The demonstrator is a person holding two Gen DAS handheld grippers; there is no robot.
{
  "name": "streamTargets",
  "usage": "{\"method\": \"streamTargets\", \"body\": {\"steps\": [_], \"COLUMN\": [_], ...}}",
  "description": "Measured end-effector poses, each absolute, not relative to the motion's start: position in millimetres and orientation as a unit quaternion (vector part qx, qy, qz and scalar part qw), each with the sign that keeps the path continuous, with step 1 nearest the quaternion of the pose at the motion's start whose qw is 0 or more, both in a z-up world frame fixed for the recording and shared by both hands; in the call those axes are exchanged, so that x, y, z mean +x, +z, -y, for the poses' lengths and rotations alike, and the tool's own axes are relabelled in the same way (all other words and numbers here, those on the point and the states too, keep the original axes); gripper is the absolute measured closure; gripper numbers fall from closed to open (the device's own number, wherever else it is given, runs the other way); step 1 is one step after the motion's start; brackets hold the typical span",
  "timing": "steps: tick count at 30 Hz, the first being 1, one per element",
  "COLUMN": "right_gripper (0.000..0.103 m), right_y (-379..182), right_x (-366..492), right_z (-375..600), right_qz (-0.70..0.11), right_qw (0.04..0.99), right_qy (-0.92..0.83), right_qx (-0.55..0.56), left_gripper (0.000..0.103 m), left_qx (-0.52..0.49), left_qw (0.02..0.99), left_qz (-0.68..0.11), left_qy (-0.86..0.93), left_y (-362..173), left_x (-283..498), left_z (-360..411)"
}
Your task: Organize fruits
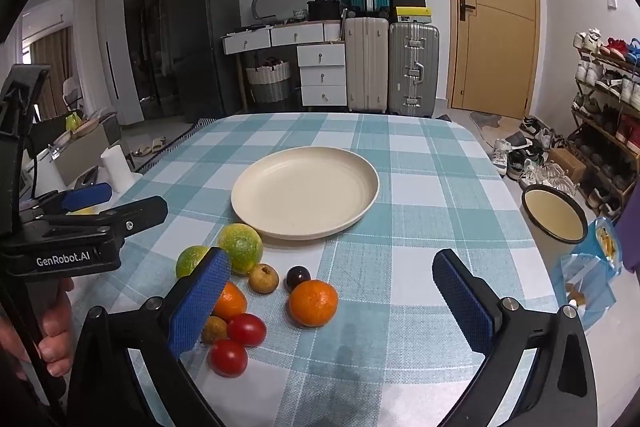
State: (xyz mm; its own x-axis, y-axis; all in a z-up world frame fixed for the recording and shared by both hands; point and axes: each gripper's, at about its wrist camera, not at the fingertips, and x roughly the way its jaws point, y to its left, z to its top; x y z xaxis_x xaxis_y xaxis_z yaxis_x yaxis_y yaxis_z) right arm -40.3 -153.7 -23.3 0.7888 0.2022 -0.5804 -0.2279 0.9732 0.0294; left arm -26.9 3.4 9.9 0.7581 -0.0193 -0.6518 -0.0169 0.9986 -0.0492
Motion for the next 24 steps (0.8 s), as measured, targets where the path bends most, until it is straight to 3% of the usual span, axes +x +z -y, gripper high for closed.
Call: {"method": "streamTargets", "body": {"steps": [24], "right_gripper": [0.000], "right_y": [-24.5], "right_x": [-43.2], "right_z": [152.3], "right_qz": [-0.307], "right_qw": [0.945], "right_qy": [0.108], "right_qx": [-0.025], "left_gripper": [0.001], "left_qx": [-0.032], "left_qw": [0.934], "left_qz": [-0.356], "left_qy": [0.000], "left_y": [4.3], "left_x": [-28.5], "left_z": [-8.7]}}
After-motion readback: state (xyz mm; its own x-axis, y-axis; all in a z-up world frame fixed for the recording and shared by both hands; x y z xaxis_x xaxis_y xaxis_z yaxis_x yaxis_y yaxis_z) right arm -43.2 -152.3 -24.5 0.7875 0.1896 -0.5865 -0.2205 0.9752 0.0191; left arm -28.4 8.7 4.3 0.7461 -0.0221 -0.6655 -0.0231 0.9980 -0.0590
